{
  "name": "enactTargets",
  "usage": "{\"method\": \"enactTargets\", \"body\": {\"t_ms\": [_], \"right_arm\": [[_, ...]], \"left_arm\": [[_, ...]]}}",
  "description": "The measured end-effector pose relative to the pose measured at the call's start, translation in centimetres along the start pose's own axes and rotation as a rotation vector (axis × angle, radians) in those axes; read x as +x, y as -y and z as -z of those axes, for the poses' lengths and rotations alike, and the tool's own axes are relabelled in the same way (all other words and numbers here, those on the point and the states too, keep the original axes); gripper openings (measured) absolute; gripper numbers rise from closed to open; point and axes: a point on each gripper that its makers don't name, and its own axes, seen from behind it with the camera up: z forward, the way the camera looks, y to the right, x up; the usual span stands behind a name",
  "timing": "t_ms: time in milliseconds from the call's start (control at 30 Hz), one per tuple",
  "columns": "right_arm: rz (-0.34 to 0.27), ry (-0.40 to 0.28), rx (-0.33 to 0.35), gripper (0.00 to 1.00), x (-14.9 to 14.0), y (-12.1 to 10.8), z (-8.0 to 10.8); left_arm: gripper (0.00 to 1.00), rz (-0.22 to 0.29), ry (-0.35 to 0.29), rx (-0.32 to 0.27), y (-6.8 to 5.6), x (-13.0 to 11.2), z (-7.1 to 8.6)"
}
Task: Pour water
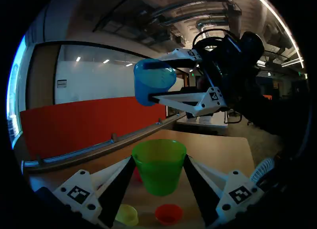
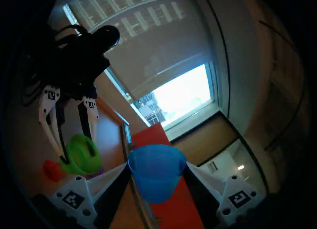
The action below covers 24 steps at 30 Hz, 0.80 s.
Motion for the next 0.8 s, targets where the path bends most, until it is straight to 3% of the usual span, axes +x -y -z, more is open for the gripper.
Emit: {"method": "enactTargets", "body": {"t_ms": [367,667,800], "right_arm": [[-0.363,0.0,0.016,0.9,-1.1,0.9,1.0],[-0.739,0.013,0.079,0.9,-1.7,2.0,1.8],[-0.837,0.013,0.1,0.9,-1.9,2.2,2.2]], "left_arm": [[0.85,-0.005,0.003,0.011,0.4,0.3,0.1],[0.85,-0.009,0.008,0.02,0.8,0.3,0.3],[0.85,-0.01,0.01,0.023,0.9,0.3,0.3]]}}
